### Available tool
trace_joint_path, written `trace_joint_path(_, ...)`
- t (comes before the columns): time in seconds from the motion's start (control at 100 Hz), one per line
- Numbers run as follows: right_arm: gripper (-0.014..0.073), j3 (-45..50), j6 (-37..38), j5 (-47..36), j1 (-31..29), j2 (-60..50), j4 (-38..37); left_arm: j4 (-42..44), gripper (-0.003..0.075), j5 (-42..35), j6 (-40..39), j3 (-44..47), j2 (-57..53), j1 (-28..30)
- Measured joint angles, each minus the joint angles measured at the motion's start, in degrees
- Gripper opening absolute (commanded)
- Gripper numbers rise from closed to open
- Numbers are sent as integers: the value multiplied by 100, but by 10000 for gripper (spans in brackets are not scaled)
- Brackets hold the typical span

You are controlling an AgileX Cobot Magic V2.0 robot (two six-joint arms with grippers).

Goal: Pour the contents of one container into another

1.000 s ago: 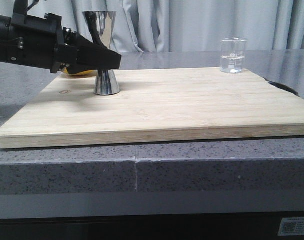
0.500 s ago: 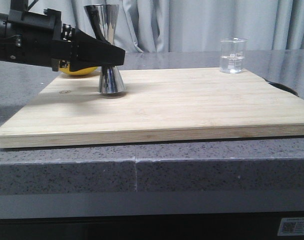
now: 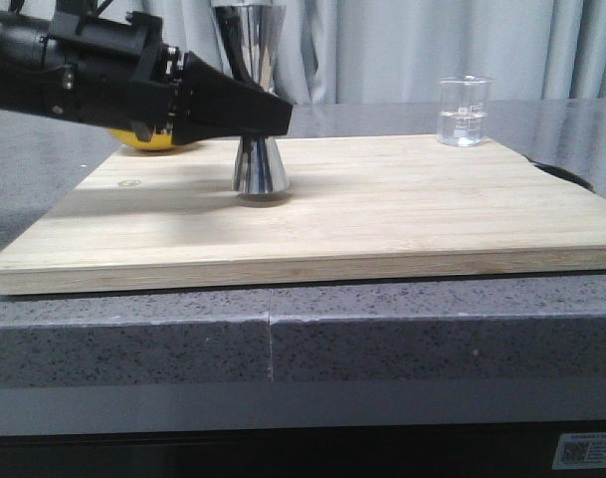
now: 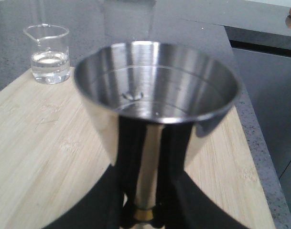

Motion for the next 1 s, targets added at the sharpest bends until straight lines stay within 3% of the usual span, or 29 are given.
trace_joint_path(0.25, 668, 1131, 0, -2266, 0, 327, -27, 301, -19, 24, -369, -445, 0, -8)
trace_joint_path(0.59, 668, 1198, 20, -3465, 138, 1790, -27, 324, -19, 44, -418, -545, 0, -46)
trace_joint_path(1.0, 668, 1119, 20, -4873, 538, 2682, -39, 333, -19, 44, -444, -570, -10, -68)
